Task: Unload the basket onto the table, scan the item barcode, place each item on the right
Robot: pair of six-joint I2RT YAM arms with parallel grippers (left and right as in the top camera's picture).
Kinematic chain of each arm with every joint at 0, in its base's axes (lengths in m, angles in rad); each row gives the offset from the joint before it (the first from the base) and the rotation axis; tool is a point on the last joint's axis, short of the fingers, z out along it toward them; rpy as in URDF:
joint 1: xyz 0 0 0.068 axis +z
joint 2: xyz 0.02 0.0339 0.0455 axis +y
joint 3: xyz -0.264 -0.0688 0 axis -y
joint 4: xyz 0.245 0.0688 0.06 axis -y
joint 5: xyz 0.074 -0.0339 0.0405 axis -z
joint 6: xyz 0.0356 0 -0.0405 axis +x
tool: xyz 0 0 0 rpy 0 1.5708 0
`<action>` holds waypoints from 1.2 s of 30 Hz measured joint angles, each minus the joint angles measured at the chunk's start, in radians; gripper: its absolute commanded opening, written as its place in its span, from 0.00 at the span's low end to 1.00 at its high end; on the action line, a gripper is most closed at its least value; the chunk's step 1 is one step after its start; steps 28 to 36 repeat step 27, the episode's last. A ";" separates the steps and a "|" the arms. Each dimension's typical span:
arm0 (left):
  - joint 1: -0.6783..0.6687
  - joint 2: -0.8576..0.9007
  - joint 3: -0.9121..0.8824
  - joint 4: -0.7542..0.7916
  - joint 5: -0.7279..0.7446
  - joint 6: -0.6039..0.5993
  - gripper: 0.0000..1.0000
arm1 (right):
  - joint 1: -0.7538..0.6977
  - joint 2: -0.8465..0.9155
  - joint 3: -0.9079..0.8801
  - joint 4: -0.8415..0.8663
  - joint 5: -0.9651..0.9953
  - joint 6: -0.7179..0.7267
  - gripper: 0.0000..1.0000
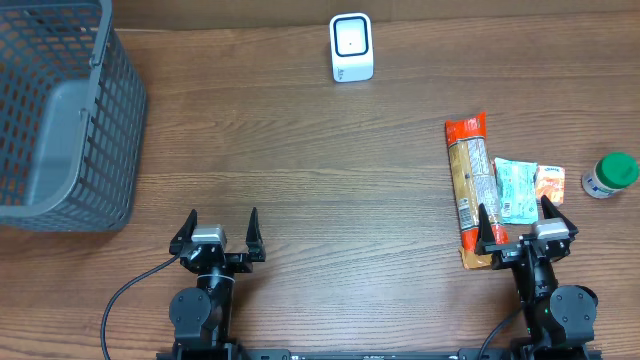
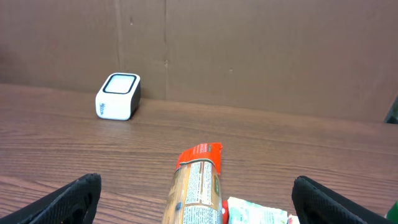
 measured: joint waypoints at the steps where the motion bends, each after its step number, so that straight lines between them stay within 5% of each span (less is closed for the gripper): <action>1: 0.000 0.000 0.000 0.000 0.000 0.000 1.00 | 0.000 0.000 0.000 0.000 0.000 0.000 1.00; 36: 0.000 0.000 0.000 0.000 0.000 0.000 1.00 | 0.000 0.000 0.000 0.000 0.000 0.000 1.00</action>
